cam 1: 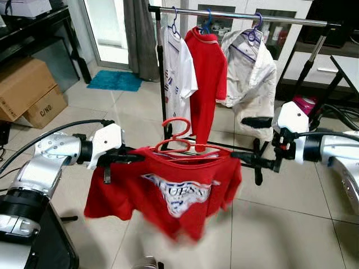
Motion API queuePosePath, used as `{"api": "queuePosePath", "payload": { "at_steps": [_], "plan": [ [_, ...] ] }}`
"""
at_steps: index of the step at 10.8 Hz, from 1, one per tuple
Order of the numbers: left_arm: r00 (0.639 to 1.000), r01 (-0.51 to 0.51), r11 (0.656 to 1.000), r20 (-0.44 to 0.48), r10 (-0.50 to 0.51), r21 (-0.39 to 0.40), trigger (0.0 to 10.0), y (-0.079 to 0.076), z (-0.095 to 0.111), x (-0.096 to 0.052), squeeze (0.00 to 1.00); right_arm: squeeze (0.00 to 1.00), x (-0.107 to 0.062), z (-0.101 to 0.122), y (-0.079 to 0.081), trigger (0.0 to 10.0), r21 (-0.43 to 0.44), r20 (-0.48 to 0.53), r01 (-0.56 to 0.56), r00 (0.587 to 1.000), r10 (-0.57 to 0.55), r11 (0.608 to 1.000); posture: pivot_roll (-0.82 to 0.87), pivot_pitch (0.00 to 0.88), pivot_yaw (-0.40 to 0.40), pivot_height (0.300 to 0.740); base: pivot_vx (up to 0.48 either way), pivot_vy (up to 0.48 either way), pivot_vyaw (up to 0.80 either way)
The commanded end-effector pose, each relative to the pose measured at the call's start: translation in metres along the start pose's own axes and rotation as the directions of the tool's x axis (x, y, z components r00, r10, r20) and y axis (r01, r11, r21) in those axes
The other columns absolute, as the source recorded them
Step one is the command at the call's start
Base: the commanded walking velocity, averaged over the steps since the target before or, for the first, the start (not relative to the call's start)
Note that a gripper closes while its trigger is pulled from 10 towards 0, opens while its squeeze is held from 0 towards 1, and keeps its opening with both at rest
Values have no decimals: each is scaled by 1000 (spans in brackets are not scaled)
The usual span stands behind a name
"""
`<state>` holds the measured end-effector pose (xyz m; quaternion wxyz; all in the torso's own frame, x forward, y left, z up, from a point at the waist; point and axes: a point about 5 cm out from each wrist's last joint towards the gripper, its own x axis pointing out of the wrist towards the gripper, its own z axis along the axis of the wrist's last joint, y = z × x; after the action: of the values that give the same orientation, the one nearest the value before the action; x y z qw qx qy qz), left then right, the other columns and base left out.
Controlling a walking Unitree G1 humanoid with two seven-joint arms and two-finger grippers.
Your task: Hang hanger
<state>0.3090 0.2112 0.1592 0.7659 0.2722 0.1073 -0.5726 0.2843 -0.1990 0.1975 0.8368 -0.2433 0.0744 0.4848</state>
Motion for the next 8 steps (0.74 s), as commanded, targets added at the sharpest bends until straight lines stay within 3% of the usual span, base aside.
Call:
{"api": "queuePosePath", "payload": {
  "at_steps": [1,2,4,5,7,8],
  "plan": [
    [998,-30,999,50,29,22,0,6,12,-5,0,647,2,0,4,10000,17,-13,-2,1000,2,1000,57,1,23,740,0,0,0],
    [994,-109,994,-14,110,23,0,11,8,-5,0,0,11,-6,5,10000,168,-26,128,992,-126,977,54,6,27,740,0,0,0],
    [983,-182,983,-10,182,-7,0,12,6,0,0,0,22,-11,15,10000,323,-19,208,977,-213,923,51,15,35,740,0,0,0],
    [973,-229,973,-20,229,-8,0,13,6,9,0,0,35,-13,21,10000,431,-53,306,947,-315,848,46,18,38,740,0,0,0],
    [967,-255,967,-10,255,-17,0,15,9,16,0,0,55,-7,30,10000,569,-67,360,917,-394,740,48,16,38,740,0,0,0],
    [966,-259,965,1,259,-27,0,14,10,18,0,0,63,-7,29,3961,608,-104,420,884,-456,674,47,14,40,740,0,0,0]
  ]
}}
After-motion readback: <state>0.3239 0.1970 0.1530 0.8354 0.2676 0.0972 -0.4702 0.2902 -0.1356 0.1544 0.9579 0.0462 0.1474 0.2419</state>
